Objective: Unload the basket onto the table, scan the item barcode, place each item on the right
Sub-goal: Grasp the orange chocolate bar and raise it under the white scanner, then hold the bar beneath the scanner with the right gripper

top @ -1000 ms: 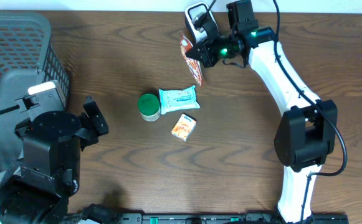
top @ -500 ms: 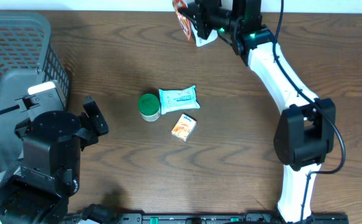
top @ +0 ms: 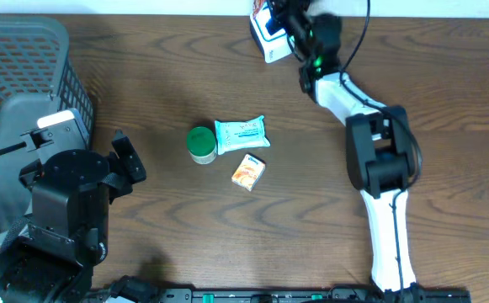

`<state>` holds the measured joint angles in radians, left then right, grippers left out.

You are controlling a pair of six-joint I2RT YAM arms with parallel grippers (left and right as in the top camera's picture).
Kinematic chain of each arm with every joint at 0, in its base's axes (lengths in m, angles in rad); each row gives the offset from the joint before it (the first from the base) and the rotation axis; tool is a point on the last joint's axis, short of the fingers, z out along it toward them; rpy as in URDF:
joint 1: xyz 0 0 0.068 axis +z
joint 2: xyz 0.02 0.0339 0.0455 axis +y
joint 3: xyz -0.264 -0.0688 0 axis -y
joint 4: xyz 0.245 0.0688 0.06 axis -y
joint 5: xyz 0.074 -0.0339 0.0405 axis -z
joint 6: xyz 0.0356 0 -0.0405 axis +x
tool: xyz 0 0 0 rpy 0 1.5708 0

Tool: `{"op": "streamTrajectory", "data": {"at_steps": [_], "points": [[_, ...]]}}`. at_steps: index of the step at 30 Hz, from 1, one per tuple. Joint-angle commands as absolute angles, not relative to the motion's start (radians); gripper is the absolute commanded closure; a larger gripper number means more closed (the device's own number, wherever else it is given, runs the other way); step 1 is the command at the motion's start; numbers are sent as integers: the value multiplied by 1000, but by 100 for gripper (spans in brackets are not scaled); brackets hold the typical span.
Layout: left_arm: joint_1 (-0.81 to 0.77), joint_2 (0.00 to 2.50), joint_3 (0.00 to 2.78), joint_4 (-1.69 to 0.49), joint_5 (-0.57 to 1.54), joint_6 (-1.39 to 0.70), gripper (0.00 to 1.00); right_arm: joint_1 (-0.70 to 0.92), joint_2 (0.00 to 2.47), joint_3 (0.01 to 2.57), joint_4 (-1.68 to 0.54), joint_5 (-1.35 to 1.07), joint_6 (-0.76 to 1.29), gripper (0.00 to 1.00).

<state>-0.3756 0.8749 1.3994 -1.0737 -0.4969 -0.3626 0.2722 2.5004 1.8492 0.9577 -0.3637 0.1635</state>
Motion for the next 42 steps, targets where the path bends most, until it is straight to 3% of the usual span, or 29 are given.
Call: {"op": "streamTrajectory", "data": {"at_steps": [1, 12, 19, 27, 37, 42], "points": [[-371, 874, 1396, -1073, -509, -364, 2, 249, 2592, 1846, 1108, -256, 378, 99], [-371, 874, 1396, -1073, -509, -364, 2, 225, 2665, 1851, 1118, -278, 319, 99], [-371, 874, 1396, -1073, -509, -364, 2, 219, 2665, 1851, 940, -511, 218, 99], [-371, 874, 1396, -1073, -509, -364, 2, 210, 2665, 1851, 809, -579, 166, 99], [-371, 874, 1396, -1073, -509, -364, 2, 162, 2665, 1851, 876, -620, 120, 99], [-371, 874, 1396, -1073, -509, -364, 2, 128, 2665, 1851, 984, -622, 191, 99]]}}
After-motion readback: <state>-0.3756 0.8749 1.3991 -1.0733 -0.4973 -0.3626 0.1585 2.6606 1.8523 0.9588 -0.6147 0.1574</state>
